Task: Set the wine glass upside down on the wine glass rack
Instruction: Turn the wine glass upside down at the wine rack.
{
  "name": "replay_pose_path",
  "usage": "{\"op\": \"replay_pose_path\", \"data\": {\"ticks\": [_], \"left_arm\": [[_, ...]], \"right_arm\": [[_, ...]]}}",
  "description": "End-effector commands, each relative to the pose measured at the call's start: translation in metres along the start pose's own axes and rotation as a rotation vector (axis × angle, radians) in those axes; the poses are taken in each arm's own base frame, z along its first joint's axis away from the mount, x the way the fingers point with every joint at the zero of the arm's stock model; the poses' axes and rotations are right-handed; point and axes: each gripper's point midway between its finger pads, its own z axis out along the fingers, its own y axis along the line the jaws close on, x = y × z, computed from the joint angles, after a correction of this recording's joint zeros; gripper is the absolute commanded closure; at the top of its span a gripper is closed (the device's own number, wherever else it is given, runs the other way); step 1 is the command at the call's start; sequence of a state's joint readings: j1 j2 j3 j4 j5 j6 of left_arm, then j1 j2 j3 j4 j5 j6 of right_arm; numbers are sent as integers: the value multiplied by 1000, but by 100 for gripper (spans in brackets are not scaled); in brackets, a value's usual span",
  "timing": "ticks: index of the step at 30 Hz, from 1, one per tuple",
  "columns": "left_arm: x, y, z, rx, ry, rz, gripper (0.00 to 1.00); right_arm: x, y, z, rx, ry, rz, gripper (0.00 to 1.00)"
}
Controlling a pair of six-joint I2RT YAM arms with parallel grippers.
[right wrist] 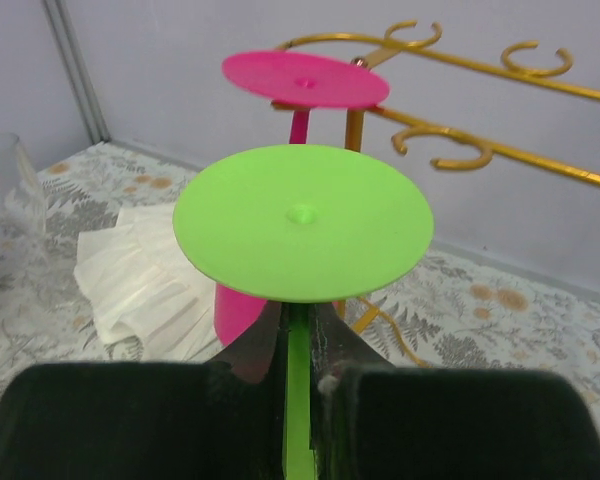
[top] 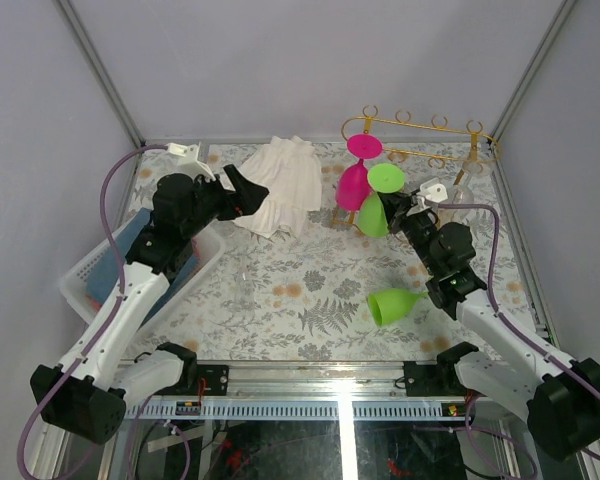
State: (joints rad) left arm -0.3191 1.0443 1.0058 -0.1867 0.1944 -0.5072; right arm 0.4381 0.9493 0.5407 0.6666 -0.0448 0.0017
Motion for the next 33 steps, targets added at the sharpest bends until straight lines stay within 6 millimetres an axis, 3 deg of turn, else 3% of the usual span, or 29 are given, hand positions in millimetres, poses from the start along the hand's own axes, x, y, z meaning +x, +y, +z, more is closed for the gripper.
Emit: {"op": "replay_pose_path", "data": {"ticks": [1,14,22,33], "left_arm": [[-9,-5,-5,36,-39,33,14],[-14,1,-9,27,-60,30,14],[-15,2,-10,24,-63,27,14],[-13,3,-8,27,-57,22,14]], "right_arm": [[-70,-16,10,71,-223,-40,100],[-88,-17,8,70,-251,-114,100],[-86,-8,7,20,-224,-118,100],[-87,-24,8,103,-219,-120,100]]}}
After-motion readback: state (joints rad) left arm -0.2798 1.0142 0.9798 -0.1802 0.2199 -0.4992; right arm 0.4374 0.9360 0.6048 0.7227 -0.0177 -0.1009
